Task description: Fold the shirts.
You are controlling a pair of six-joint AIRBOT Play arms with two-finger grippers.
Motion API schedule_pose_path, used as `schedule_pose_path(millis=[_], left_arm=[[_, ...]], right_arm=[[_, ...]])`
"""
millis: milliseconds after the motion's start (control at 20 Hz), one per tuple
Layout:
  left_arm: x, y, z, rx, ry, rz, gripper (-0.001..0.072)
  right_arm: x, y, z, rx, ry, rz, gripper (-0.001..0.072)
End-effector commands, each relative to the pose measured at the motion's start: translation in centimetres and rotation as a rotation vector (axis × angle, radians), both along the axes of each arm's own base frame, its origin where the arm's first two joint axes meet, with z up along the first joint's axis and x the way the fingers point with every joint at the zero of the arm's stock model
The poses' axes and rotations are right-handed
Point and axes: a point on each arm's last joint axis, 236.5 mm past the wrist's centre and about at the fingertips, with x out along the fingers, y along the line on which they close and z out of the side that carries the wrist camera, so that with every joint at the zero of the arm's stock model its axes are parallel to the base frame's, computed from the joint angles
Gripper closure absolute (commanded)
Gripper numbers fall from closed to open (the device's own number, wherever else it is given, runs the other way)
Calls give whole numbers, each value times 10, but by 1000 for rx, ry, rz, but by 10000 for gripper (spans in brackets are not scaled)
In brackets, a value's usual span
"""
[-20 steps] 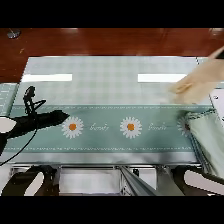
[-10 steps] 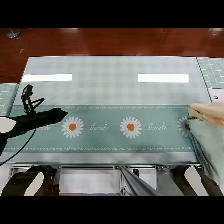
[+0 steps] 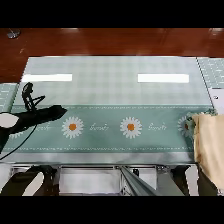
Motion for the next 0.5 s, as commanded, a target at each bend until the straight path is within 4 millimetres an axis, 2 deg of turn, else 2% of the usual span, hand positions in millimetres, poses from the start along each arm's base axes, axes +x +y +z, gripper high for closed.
schedule_pose_path(millis=[0, 50, 100, 150, 200, 250, 300, 350, 400, 450], left_arm=[[27, -1, 21, 17, -39, -40, 680], [45, -3, 42, 13, -67, -59, 680], [63, -7, 68, 9, -101, -86, 680], [80, -11, 93, 5, -131, -120, 680], [96, -19, 122, 3, -167, -165, 680], [109, -28, 147, 4, -204, -209, 681], [120, -37, 170, 7, -242, -249, 681], [129, -47, 188, 26, -275, -286, 682], [136, -53, 196, 61, -285, -301, 682], [139, -55, 193, 105, -270, -296, 682]], right_arm=[[80, -11, 23, 31, -273, 101, 125], [123, -5, 44, 77, -431, 161, 305], [166, 8, 69, 127, -599, 265, 557], [208, 28, 97, 175, -764, 389, 687], [238, 48, 115, 210, -849, 475, 687], [263, 72, 120, 222, -861, 582, 688], [282, 99, 116, 225, -835, 692, 687], [301, 134, 103, 227, -789, 816, 687], [314, 167, 86, 223, -729, 930, 687], [325, 205, 64, 207, -655, 1058, 687]])
